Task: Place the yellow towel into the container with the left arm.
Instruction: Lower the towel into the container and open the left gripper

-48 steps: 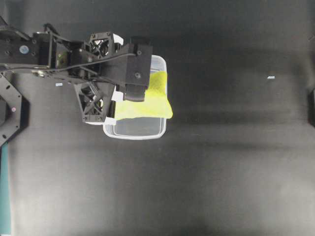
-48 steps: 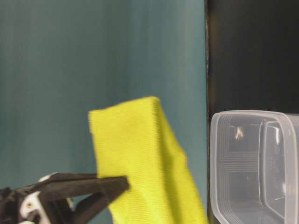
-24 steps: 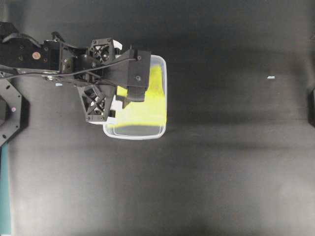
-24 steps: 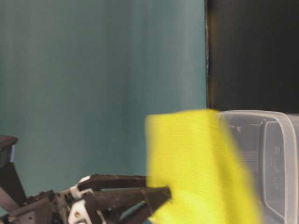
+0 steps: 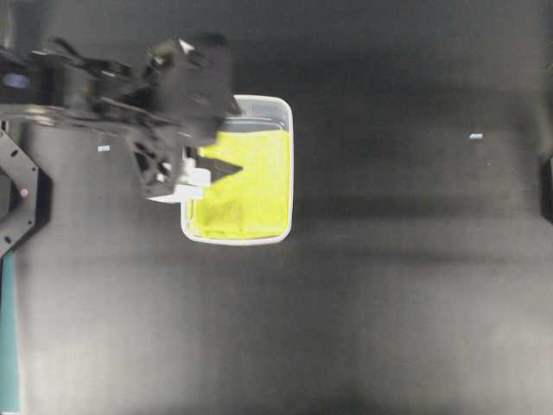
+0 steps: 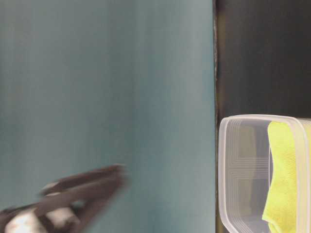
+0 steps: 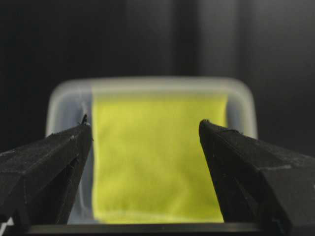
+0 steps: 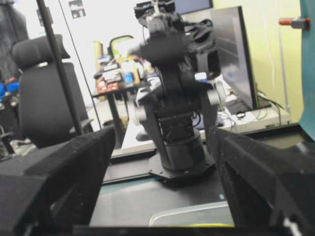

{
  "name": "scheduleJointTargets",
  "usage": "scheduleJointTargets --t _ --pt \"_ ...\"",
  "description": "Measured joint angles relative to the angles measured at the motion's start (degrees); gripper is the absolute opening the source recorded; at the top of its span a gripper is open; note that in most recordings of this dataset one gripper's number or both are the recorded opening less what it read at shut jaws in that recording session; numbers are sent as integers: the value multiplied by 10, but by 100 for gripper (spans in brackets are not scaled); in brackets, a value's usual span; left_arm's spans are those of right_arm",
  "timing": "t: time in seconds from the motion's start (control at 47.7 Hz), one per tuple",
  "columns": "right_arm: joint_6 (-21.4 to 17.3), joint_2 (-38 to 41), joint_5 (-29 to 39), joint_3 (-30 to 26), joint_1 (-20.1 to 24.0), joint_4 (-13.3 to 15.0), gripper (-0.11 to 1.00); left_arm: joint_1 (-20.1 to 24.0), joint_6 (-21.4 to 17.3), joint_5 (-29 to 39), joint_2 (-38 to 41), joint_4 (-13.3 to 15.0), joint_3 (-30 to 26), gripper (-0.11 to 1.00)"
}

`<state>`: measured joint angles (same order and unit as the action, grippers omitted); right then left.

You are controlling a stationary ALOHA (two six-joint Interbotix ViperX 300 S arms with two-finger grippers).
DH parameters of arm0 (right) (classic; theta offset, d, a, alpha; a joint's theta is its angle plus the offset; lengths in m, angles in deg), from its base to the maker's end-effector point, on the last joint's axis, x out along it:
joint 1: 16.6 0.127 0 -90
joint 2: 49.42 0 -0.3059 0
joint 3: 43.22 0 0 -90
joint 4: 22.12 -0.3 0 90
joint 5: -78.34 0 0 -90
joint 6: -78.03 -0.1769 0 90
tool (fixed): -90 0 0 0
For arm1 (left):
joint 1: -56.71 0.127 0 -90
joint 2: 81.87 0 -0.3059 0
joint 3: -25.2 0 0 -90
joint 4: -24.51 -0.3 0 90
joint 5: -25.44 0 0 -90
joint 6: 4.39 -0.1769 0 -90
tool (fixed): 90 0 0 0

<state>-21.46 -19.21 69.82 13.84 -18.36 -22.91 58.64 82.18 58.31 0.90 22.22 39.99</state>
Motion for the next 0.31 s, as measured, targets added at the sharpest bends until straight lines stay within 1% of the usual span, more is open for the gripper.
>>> scheduleJointTargets --t 0.168,0.314 --pt "0 0 11 -1 -1 1 74 -16 -1 -48 -114 0 47 84" --pt "0 0 18 0 -1 1 74 -20 8 -69 -205 0 102 84"
